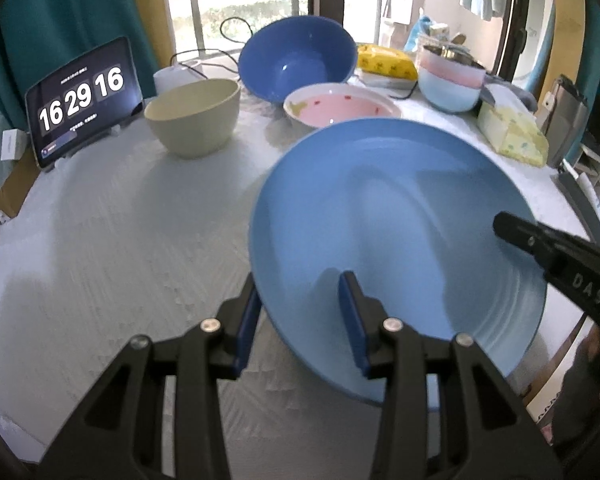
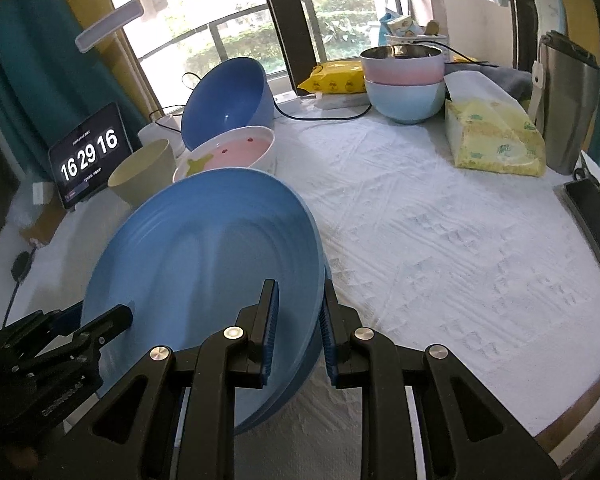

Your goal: Organize plates and bowls

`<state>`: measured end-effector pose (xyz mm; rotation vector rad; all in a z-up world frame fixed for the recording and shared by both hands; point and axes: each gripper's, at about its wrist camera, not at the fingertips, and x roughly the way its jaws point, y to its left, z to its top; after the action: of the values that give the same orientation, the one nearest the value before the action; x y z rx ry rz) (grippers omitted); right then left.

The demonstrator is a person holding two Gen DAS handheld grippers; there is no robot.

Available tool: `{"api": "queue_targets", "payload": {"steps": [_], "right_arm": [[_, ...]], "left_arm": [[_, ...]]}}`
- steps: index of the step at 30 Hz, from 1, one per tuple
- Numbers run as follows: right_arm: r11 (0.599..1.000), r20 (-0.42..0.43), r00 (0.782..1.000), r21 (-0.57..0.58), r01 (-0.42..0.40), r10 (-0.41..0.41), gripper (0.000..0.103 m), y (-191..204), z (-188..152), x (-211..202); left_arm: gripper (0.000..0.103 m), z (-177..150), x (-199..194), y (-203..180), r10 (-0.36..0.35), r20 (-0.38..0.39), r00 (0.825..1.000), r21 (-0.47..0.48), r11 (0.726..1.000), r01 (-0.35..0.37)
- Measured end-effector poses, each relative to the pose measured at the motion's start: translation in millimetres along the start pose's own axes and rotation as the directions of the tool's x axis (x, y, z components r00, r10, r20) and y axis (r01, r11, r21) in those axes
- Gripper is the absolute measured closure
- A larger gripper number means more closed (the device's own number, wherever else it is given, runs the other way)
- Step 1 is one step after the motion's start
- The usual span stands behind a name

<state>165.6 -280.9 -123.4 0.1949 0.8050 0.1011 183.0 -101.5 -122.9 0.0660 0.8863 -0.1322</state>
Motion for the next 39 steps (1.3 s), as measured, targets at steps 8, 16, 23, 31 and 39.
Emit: {"api": "queue_targets", "payload": {"steps": [8, 16, 23, 31, 39], "right_arm": [[0.999, 0.005, 1.000, -0.032, 0.024, -0.024, 0.081, 5, -3, 2], [0.998, 0.006, 0.999, -0.049, 0.046, -0.046, 0.081, 6, -3, 2], [0.971, 0.076, 0.982, -0.152, 0.185, -0.175, 0.072, 20, -1, -3], [0.975, 0.032, 0.985, -0.140, 0.173, -0.170, 0.072, 14, 0, 6], [0.997, -0.020, 0.997, -0.044, 0.069, -0.069, 0.069, 1, 8, 11]], "left_arm": [[0.062, -5, 0, 3, 0.005, -0.005, 1.000, 0.017, 1.000, -0.005], [0.062, -5, 2, 2, 0.013, 0.001, 1.000, 0.038, 0.999, -0.013], [0.062, -3, 5, 13, 0.028, 0.001, 1.000, 0.005, 1.000, -0.028], [0.062, 1, -3, 27, 0.019, 0.044, 0.999, -0.054, 0.998, -0.017], [0.060, 10, -9, 38, 0.003, 0.089, 0.996, -0.109, 0.994, 0.007]]}}
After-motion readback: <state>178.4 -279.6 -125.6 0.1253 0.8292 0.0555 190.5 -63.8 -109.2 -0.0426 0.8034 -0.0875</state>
